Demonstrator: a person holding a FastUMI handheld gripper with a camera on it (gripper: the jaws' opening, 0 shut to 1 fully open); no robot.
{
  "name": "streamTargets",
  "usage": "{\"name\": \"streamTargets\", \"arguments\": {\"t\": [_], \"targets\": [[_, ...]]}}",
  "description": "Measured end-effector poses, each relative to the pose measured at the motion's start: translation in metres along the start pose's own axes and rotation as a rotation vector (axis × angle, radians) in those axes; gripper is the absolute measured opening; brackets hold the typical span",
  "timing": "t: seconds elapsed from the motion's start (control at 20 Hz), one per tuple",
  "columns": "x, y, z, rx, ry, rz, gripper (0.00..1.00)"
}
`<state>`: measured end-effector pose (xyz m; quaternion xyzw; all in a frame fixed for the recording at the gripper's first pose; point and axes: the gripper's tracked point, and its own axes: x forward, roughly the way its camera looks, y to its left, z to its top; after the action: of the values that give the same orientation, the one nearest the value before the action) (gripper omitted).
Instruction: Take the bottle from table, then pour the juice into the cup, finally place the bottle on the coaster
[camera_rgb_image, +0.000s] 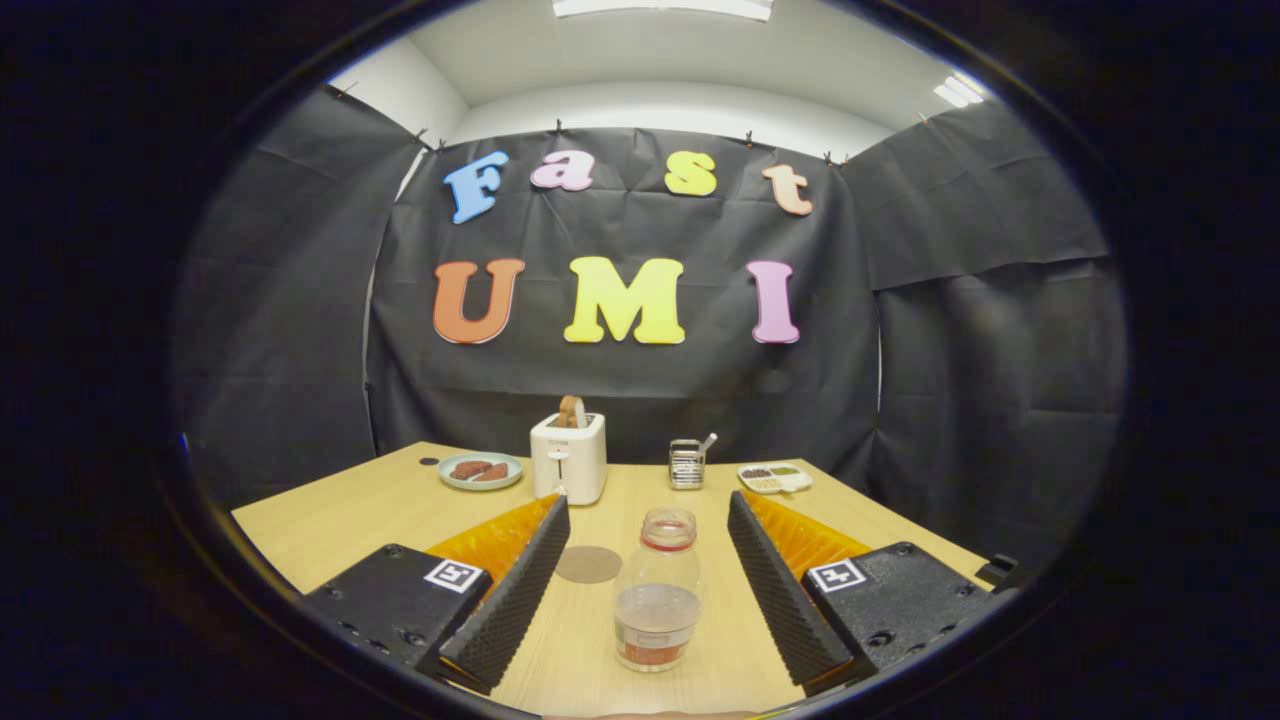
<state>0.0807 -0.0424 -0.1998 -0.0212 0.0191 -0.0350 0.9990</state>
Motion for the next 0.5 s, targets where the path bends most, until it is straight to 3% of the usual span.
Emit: {"name": "streamTargets", "arguments": {"t": [0.5], "targets": [[0.023,-0.008,-0.053,0.026,0.023,-0.010,1.00]]}}
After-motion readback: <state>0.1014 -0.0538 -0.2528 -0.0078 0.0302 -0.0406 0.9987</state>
